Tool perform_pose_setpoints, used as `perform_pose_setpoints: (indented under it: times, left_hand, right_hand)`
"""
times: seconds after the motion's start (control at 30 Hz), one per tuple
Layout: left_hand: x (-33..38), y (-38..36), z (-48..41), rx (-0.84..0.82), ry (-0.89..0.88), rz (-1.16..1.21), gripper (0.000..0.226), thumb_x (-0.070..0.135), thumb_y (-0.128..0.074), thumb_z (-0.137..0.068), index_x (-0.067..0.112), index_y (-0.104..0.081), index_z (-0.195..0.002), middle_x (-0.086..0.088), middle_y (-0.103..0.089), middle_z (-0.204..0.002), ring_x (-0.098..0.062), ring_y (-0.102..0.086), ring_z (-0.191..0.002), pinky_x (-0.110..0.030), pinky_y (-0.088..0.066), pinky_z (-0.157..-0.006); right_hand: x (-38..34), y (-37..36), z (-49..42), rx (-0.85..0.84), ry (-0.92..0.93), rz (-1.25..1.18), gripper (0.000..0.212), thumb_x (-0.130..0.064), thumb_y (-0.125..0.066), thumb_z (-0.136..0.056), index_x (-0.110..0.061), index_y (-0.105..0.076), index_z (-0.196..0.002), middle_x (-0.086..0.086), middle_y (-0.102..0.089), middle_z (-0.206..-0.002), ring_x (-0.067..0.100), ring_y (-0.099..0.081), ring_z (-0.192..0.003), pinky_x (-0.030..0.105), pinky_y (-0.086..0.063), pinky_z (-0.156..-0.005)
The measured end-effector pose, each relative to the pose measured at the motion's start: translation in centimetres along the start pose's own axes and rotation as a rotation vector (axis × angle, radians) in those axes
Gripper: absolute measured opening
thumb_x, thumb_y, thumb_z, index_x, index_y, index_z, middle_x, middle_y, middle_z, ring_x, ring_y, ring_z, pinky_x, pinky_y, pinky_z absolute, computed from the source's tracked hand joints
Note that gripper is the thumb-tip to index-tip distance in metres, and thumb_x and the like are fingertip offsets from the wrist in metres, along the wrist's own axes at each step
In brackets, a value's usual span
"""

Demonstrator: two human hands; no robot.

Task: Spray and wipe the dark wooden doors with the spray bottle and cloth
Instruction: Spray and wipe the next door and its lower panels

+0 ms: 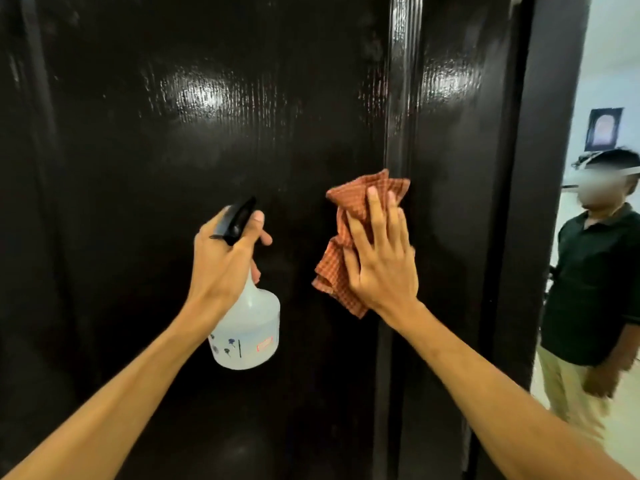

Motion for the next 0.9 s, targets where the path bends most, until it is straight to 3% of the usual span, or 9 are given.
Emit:
perform_pose_setpoints:
  times: [0.1, 0.3, 0.47, 0.67, 0.8, 0.9]
  left_hand:
    - [0.0, -2.3, 0.8, -0.040, 0.023, 0.016, 0.023, 0.029, -0.058, -0.106, 0.008, -0.066, -0.099, -0.006, -0.075, -0.090, -0.028, -0.056, -0.040, -0.037, -0.050, -0.048]
    - [1.4, -5.4, 0.5, -0.064, 0.006, 0.052, 0.023, 0.030, -0.057, -0.106, 0.009, -0.065, -0.102, -0.004, -0.075, -0.090, -0.027, -0.057, -0.041, -0.032, -0.052, -0.047]
    - [1.5, -7.4, 1.6, -0.090, 0.003, 0.073, 0.024, 0.029, -0.057, -0.107, 0.007, -0.064, -0.100, -0.005, -0.075, -0.089, -0.026, -0.057, -0.040, -0.031, -0.050, -0.046]
    - [-1.3, -8.4, 5.4, -0.115, 0.080, 0.085, 0.026, 0.030, -0.058, -0.106, 0.007, -0.065, -0.097, -0.003, -0.075, -0.089, -0.027, -0.057, -0.040, -0.038, -0.050, -0.048]
    - [-4.0, -8.1, 8.1, -0.128, 0.140, 0.095, 0.023, 0.029, -0.058, -0.106, 0.009, -0.064, -0.096, -0.003, -0.074, -0.089, -0.024, -0.055, -0.039, -0.039, -0.050, -0.050]
    - [-5.8, -7.6, 9.7, -0.144, 0.187, 0.088, 0.022, 0.027, -0.059, -0.106, 0.009, -0.064, -0.094, -0.005, -0.073, -0.087, -0.024, -0.053, -0.040, -0.039, -0.048, -0.050]
  right_hand:
    - [1.7, 1.3, -3.5, 0.056, 0.019, 0.021, 0.056, -0.036, -0.047, -0.104, -0.016, -0.042, -0.156, 0.018, -0.016, -0.169, 0.038, -0.013, -0.157, 0.054, -0.011, -0.127]
    - [7.4, 4.7, -14.8, 0.146, -0.038, 0.090, 0.060, -0.037, -0.031, -0.108, -0.016, -0.022, -0.164, 0.011, -0.020, -0.170, 0.030, -0.014, -0.158, 0.049, -0.013, -0.128]
    - [5.7, 2.1, -5.2, 0.101, -0.050, 0.079, 0.058, -0.031, -0.031, -0.110, -0.008, -0.020, -0.163, 0.014, -0.014, -0.171, 0.032, -0.007, -0.159, 0.051, -0.012, -0.128]
    - [3.3, -2.5, 11.0, 0.009, 0.053, 0.061, 0.076, -0.024, -0.067, -0.096, -0.005, -0.029, -0.158, 0.020, -0.025, -0.165, 0.040, -0.017, -0.156, 0.055, -0.011, -0.128]
    - [1.0, -3.8, 17.9, -0.007, 0.001, -0.008, 0.057, -0.023, -0.054, -0.100, -0.005, -0.037, -0.152, 0.019, -0.036, -0.157, 0.035, -0.015, -0.157, 0.055, -0.016, -0.127]
    - [0.6, -3.6, 15.8, 0.015, -0.042, -0.069, 0.053, -0.025, -0.068, -0.096, -0.006, -0.048, -0.141, 0.020, -0.036, -0.157, 0.038, -0.023, -0.153, 0.058, -0.020, -0.124]
Point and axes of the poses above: each hand's wrist, its own z-axis away from the middle knuckle, its own y-axis out of the back of the hand, x = y × z, the point moved 7 cm from there along -z, towards the middle knuckle
